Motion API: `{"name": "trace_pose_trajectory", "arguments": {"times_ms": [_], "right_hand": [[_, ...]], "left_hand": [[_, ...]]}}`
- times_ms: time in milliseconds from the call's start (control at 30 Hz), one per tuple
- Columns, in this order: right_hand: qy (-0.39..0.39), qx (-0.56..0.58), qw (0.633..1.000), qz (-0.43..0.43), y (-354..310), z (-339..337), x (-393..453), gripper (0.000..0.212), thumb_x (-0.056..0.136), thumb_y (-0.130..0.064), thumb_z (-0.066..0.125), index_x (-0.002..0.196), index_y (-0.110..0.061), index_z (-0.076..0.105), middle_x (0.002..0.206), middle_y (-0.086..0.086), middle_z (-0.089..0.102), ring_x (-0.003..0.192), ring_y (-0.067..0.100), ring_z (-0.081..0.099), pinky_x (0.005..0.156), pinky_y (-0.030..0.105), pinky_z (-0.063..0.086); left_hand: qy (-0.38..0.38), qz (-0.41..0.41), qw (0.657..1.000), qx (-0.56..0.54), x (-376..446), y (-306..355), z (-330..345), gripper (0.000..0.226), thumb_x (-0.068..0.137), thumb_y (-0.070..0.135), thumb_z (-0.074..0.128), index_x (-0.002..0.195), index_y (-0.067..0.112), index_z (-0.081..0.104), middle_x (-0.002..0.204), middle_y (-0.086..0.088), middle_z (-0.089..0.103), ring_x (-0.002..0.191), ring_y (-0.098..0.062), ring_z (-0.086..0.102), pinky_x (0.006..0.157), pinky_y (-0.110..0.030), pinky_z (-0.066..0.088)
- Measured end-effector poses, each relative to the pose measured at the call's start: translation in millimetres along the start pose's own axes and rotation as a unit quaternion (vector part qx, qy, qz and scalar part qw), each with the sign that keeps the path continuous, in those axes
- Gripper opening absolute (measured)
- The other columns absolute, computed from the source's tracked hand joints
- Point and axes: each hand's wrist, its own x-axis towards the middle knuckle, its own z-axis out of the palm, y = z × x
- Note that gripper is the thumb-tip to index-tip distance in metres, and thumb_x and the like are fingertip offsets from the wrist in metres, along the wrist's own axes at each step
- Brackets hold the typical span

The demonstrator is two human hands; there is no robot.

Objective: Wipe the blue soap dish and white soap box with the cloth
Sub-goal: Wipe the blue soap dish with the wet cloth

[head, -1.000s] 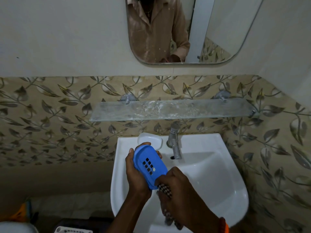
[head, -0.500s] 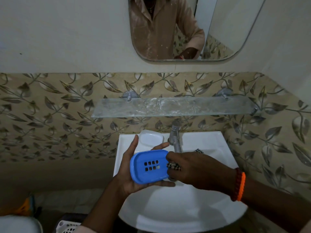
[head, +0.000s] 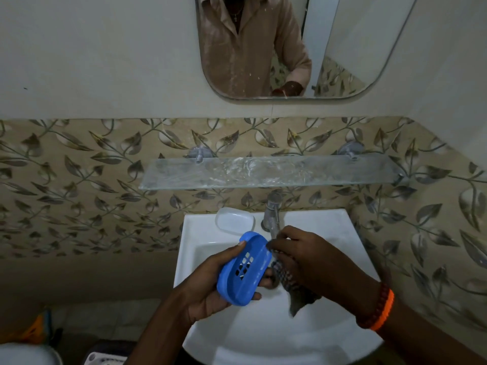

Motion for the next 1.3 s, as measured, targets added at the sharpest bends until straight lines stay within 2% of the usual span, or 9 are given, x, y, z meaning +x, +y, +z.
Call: {"name": "trace_pose_trajectory", "arguments": {"times_ms": [100, 267, 467, 667, 767, 900, 1000, 1167, 1300], "right_hand": [[0.031, 0.064, 0.996, 0.044, -7, 8, 0, 0.014, 0.097, -0.018, 0.056, 0.110, -0.016, 0.061, 0.101, 0.003, 0.064, 0.086, 0.021, 0.065, 0.074, 0.037, 0.055], [0.041, 0.055, 0.995, 0.068, -13, 21, 4, 0.016, 0.101, -0.022, 0.049, 0.101, -0.013, 0.062, 0.108, 0.001, 0.043, 0.069, 0.016, 0.061, 0.064, 0.031, 0.057], [0.062, 0.081, 0.984, 0.149, -27, 45, 4, 0.009, 0.103, -0.022, 0.047, 0.101, -0.014, 0.053, 0.100, 0.000, 0.047, 0.063, 0.013, 0.060, 0.057, 0.024, 0.056], [0.086, 0.112, 0.985, 0.103, -37, 43, 4, 0.024, 0.100, -0.023, 0.050, 0.097, -0.008, 0.069, 0.099, 0.003, 0.052, 0.072, 0.015, 0.061, 0.065, 0.018, 0.052], [0.108, 0.102, 0.982, 0.121, -31, 33, 12, 0.025, 0.101, -0.024, 0.047, 0.095, -0.009, 0.066, 0.099, 0.001, 0.050, 0.068, 0.015, 0.059, 0.064, 0.025, 0.055], [0.065, 0.084, 0.986, 0.131, -40, 40, 7, 0.009, 0.096, -0.017, 0.058, 0.097, -0.011, 0.065, 0.101, 0.000, 0.052, 0.065, 0.012, 0.059, 0.063, 0.021, 0.056], [0.052, 0.110, 0.985, 0.125, -42, 43, 5, 0.016, 0.099, -0.017, 0.053, 0.096, -0.011, 0.068, 0.099, 0.001, 0.052, 0.077, 0.014, 0.059, 0.072, 0.022, 0.054], [0.130, 0.121, 0.972, 0.154, -36, 30, 22, 0.018, 0.100, -0.017, 0.051, 0.105, -0.010, 0.068, 0.100, 0.001, 0.055, 0.081, 0.013, 0.062, 0.073, 0.025, 0.056], [0.075, 0.079, 0.974, 0.197, -47, 33, 22, 0.018, 0.097, -0.020, 0.056, 0.115, -0.017, 0.058, 0.112, -0.001, 0.050, 0.084, 0.015, 0.063, 0.075, 0.025, 0.057]], "left_hand": [[0.041, 0.018, 0.999, 0.008, 3, -2, 6, 0.061, 0.074, 0.044, 0.085, 0.122, 0.008, 0.075, 0.126, -0.020, 0.067, 0.111, -0.033, 0.059, 0.083, -0.044, 0.058], [0.087, 0.057, 0.994, 0.032, 7, -6, 16, 0.047, 0.081, 0.049, 0.068, 0.108, 0.014, 0.081, 0.102, -0.017, 0.073, 0.084, -0.025, 0.068, 0.070, -0.035, 0.057], [0.114, 0.120, 0.983, 0.074, 7, -5, 28, 0.034, 0.080, 0.050, 0.064, 0.101, 0.032, 0.082, 0.098, -0.008, 0.079, 0.083, -0.020, 0.075, 0.071, -0.031, 0.060], [0.122, 0.127, 0.984, 0.037, 6, -1, 26, 0.034, 0.093, 0.042, 0.059, 0.102, 0.019, 0.083, 0.099, -0.013, 0.080, 0.082, -0.022, 0.077, 0.071, -0.031, 0.063], [0.147, 0.127, 0.980, 0.046, 6, -7, 28, 0.032, 0.089, 0.044, 0.061, 0.100, 0.024, 0.084, 0.102, -0.014, 0.080, 0.080, -0.023, 0.077, 0.069, -0.035, 0.062], [0.163, 0.141, 0.974, 0.064, 7, -4, 33, 0.035, 0.080, 0.049, 0.064, 0.096, 0.026, 0.084, 0.095, -0.012, 0.079, 0.078, -0.022, 0.074, 0.074, -0.037, 0.057], [0.173, 0.136, 0.974, 0.045, 6, -3, 32, 0.038, 0.088, 0.046, 0.061, 0.102, 0.018, 0.083, 0.101, -0.015, 0.077, 0.084, -0.025, 0.071, 0.082, -0.039, 0.054], [0.162, 0.118, 0.980, 0.015, 10, -9, 39, 0.036, 0.093, 0.039, 0.061, 0.104, 0.012, 0.082, 0.103, -0.016, 0.079, 0.082, -0.023, 0.077, 0.070, -0.031, 0.062], [0.177, 0.144, 0.973, 0.045, 9, -5, 40, 0.036, 0.093, 0.042, 0.060, 0.105, 0.017, 0.082, 0.103, -0.015, 0.079, 0.084, -0.023, 0.078, 0.070, -0.033, 0.061]]}}
